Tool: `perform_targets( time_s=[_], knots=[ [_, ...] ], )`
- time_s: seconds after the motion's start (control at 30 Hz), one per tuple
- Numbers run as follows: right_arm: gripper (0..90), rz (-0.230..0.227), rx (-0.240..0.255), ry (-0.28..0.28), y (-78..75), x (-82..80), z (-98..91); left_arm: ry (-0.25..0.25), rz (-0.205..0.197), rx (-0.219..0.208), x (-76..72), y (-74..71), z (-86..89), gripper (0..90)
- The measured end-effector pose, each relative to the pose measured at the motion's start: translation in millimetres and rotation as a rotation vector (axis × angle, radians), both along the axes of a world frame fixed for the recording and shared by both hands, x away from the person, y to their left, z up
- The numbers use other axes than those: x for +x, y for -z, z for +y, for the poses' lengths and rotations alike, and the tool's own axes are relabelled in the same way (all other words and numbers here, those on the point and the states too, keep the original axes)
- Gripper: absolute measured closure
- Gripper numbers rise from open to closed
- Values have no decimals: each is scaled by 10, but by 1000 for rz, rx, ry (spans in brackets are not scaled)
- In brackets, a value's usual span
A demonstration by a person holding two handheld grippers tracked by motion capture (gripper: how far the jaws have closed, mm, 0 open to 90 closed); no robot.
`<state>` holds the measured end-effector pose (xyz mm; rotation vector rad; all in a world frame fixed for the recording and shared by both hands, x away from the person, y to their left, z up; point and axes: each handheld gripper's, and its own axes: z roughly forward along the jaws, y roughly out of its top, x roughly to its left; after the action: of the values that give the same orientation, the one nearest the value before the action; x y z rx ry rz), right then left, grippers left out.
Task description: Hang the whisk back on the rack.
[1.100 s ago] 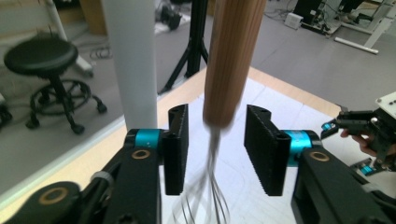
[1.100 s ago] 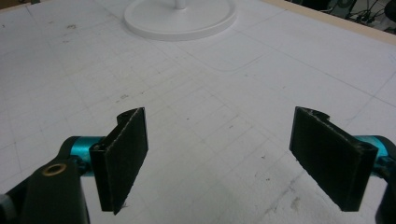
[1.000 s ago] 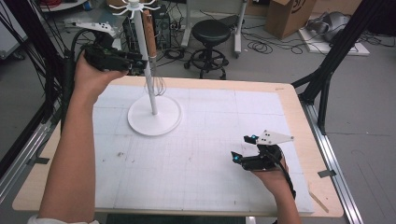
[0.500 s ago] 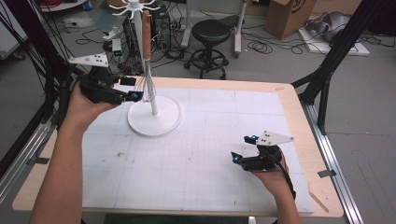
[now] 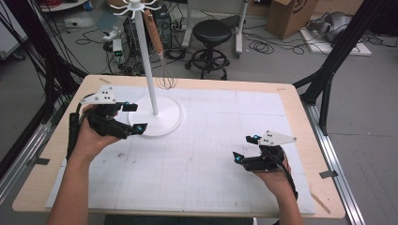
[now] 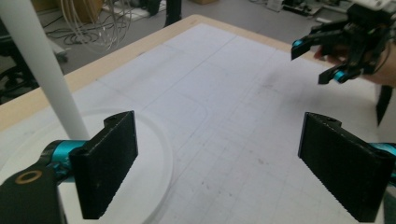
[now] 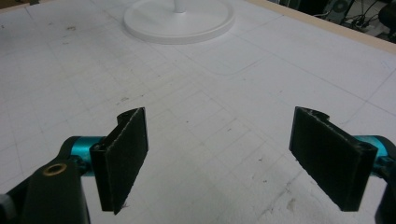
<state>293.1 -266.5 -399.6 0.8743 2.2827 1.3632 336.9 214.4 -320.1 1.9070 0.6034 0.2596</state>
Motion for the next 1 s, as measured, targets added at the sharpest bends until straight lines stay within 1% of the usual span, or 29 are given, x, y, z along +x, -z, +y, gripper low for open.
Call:
perform_targets(
  time_s=[0.03,0.1,0.2,0.27,0.3,0.37,0.4,0.47,0.53,0.63,0.67,0.73,0.83,0.93,1.0],
  knots=[
    [192,2,0,-1,0,-1,1,6,4,-11,-24,41,9,118],
    [192,-1,1,-3,0,8,-5,1,8,-24,-71,120,37,118],
    [192,2,6,-7,6,17,2,-14,8,-42,-129,233,87,118],
    [191,2,-6,-14,16,26,16,-18,2,-56,-165,303,122,118],
    [191,8,-10,-15,18,22,25,-18,8,-60,-168,332,133,118],
    [192,7,-8,-21,23,22,34,-40,13,-41,-169,369,147,118],
    [191,8,-12,-19,24,22,37,-50,14,-44,-175,382,154,118],
    [191,8,-12,-23,27,25,46,-41,11,-54,-190,402,167,118],
    [192,5,-14,-25,30,30,53,-46,0,-61,-204,421,181,117],
    [191,4,-14,-26,30,34,46,-70,-6,-47,-205,459,184,88],
    [192,6,-10,-23,29,33,40,-77,-1,-48,-203,476,185,77],
    [192,6,-2,-24,26,39,21,-78,13,-42,-200,507,189,68],
    [192,9,22,-17,24,50,3,-70,18,-25,-202,533,176,61],
    [192,10,18,-20,35,65,-6,-68,21,-12,-183,554,150,17],
    [192,12,16,-19,38,64,-6,-85,20,8,-187,569,133,17]
  ],
)
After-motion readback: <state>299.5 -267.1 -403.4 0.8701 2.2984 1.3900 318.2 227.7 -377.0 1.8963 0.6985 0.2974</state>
